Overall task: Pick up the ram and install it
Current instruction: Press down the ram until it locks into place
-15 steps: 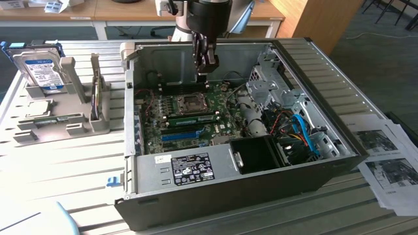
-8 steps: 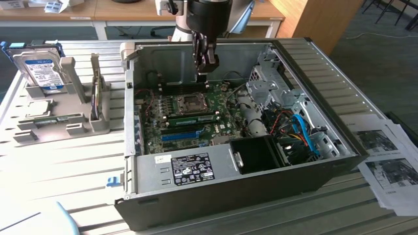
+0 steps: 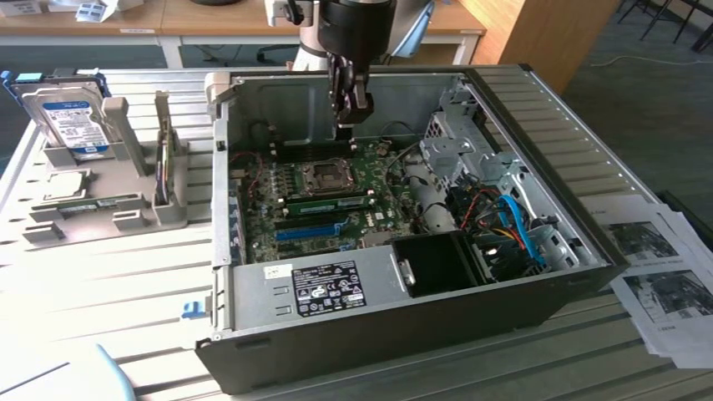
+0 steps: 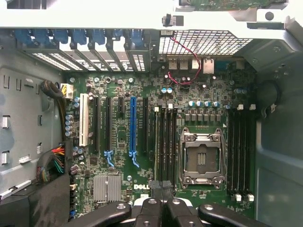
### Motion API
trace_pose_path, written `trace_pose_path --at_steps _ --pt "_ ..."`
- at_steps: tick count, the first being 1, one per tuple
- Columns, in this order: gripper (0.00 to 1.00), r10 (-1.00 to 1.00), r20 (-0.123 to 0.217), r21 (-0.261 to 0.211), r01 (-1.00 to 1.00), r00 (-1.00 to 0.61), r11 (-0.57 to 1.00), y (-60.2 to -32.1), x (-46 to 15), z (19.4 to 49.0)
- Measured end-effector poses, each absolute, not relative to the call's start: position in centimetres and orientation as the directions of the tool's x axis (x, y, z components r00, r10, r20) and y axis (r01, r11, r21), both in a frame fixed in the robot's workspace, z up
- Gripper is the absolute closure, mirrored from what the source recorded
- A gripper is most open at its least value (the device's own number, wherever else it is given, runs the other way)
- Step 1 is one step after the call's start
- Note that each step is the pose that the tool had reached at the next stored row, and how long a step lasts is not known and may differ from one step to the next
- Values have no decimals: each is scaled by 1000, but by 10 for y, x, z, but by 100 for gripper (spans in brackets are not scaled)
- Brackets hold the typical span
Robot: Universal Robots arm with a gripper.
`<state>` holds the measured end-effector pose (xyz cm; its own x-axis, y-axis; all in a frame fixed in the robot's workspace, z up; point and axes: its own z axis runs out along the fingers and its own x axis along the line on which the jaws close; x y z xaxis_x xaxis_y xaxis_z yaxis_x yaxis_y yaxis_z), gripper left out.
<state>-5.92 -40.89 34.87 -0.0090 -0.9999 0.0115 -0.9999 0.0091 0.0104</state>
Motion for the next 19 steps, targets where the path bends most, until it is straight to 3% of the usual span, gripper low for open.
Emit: trace_pose_path --at_steps 19 --pt "91 -988 12 10 -988 -153 153 -409 -59 349"
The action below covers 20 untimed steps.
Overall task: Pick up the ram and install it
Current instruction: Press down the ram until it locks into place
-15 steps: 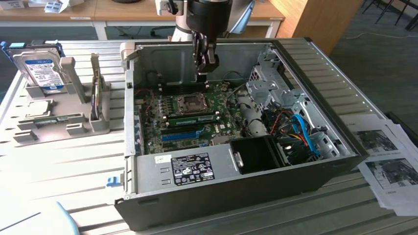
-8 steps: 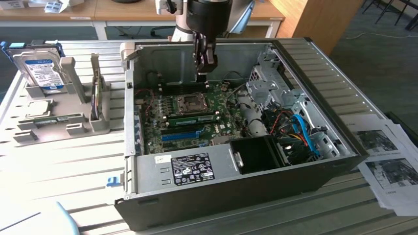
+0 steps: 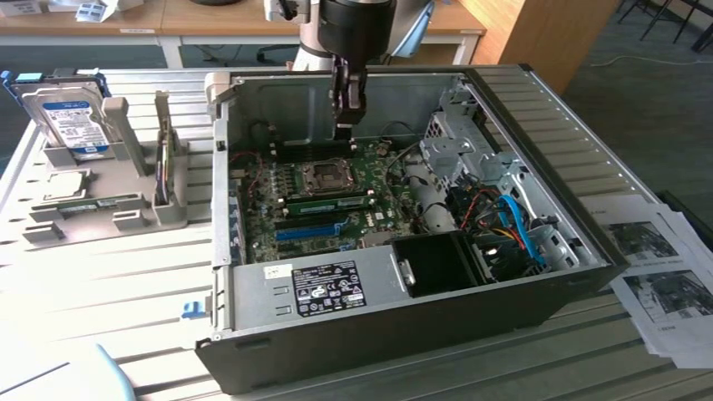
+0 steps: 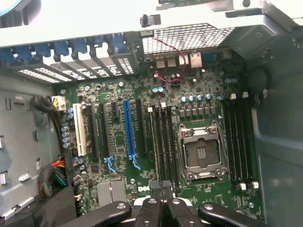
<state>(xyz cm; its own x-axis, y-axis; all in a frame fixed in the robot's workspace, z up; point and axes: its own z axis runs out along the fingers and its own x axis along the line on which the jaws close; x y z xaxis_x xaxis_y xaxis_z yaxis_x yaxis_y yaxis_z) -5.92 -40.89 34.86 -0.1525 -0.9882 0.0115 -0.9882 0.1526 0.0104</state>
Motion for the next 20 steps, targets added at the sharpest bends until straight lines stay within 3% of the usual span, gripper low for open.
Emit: trace_pose_path --at_steps 20 --pt "91 -924 12 10 -924 -383 383 -409 -59 349"
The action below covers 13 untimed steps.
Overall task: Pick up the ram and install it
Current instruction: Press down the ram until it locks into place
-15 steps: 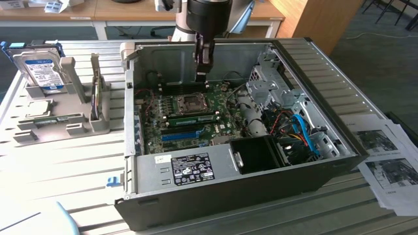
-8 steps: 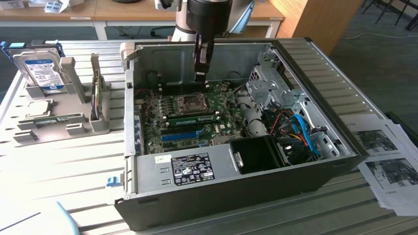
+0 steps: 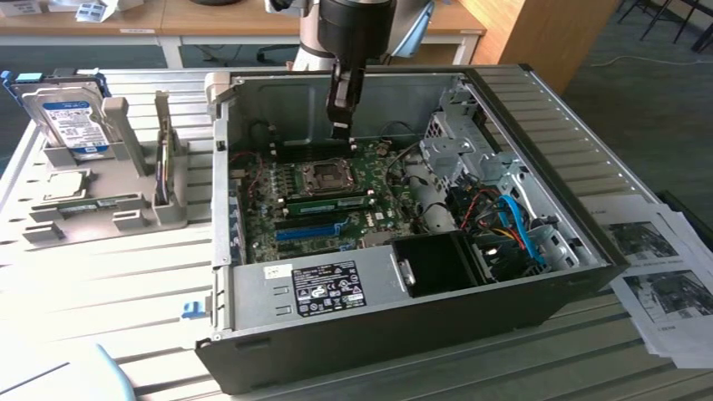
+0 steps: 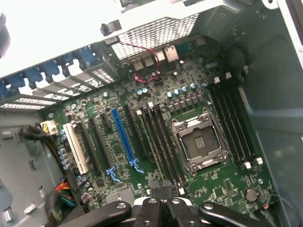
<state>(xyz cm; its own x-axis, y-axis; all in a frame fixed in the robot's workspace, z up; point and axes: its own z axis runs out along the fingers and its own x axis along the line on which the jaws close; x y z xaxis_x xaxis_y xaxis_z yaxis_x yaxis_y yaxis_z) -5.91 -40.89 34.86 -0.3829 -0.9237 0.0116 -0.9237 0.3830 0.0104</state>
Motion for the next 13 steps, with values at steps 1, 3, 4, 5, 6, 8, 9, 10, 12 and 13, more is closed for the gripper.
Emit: trace_pose_path --at_steps 1,3,4,5,6,8,9,10,12,13 --pt "91 -919 12 10 -919 -394 394 -409 -59 349" --pt "91 -911 12 10 -911 -413 413 -409 -59 349" --pt "91 -907 12 10 -907 -422 422 -409 -59 349" --pt "91 -902 12 10 -902 -431 431 -409 -59 349" --pt "91 -898 11 10 -898 -441 441 -409 -59 349" --pt "91 -887 11 10 -887 -462 462 -409 -59 349" --pt "91 -881 12 10 -881 -472 472 -409 -59 349" --pt "91 -876 11 10 -876 -482 482 -409 -59 349" --pt "91 -865 12 10 -865 -502 502 -409 -59 349" --pt "91 -859 12 10 -859 -512 512 -409 -59 349"
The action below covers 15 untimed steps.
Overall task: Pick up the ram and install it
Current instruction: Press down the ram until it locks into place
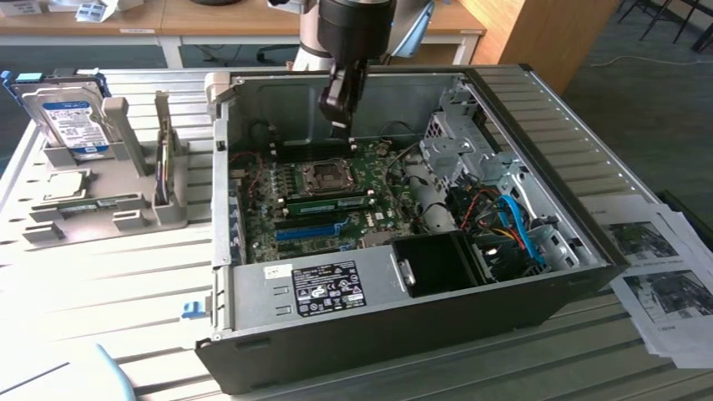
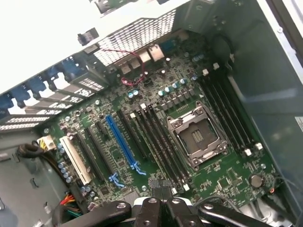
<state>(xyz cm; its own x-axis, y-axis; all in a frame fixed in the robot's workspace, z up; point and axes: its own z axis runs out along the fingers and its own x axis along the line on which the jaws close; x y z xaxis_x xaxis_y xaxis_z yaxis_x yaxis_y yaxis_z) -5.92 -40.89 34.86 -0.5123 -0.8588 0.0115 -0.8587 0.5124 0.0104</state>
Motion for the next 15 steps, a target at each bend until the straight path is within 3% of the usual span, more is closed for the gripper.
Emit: trace_pose_path --at_steps 15 --pt "91 -749 11 10 -749 -662 662 -409 -59 349"
